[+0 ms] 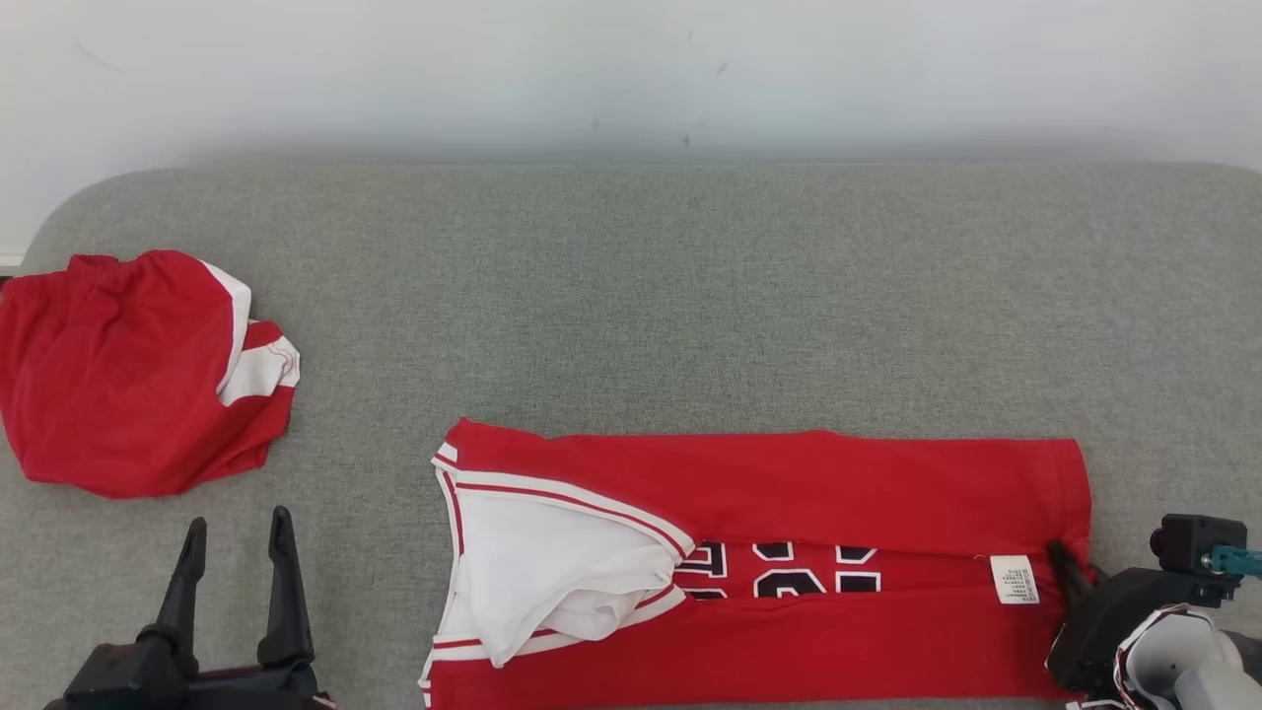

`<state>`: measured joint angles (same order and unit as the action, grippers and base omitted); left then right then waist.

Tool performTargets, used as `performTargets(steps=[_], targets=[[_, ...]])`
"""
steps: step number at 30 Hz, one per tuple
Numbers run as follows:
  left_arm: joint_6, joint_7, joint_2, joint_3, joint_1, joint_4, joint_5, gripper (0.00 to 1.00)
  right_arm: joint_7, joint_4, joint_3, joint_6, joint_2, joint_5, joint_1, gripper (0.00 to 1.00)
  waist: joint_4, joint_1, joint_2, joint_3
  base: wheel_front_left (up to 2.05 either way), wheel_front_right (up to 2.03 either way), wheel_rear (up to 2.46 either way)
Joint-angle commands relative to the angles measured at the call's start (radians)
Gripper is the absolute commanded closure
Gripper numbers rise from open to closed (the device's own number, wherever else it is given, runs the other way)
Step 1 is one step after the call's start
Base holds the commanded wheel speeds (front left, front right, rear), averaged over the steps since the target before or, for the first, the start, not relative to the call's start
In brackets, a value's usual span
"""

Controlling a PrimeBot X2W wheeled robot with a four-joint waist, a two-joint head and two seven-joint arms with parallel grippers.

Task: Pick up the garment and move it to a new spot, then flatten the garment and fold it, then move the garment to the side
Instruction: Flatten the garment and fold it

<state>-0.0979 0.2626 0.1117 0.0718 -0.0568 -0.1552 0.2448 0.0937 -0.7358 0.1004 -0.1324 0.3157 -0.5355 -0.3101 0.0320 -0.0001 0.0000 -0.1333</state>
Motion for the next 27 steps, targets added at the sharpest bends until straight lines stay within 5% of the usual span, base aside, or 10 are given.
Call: performTargets(steps=[1,15,27], targets=[[-0.005,0.003,-0.005,0.006,0.001,-0.003,-0.008,0.0,-0.003,-0.028,0.003,0.004,0.014,-0.008,0.006,1.0,-0.003,0.0001,0.0,0.003,0.0,0.0,0.0],[-0.02,0.003,-0.027,0.036,0.018,-0.011,-0.036,0.0,-0.137,-0.11,-0.111,0.003,0.216,0.013,-0.063,1.0,-0.019,0.0001,0.0,0.032,0.0,0.0,0.0],[-0.024,0.003,-0.041,0.063,0.039,-0.017,-0.048,0.0,-0.076,0.207,0.013,0.003,0.091,0.029,0.0,1.0,-0.068,0.0001,0.0,0.062,0.0,0.0,0.0]])
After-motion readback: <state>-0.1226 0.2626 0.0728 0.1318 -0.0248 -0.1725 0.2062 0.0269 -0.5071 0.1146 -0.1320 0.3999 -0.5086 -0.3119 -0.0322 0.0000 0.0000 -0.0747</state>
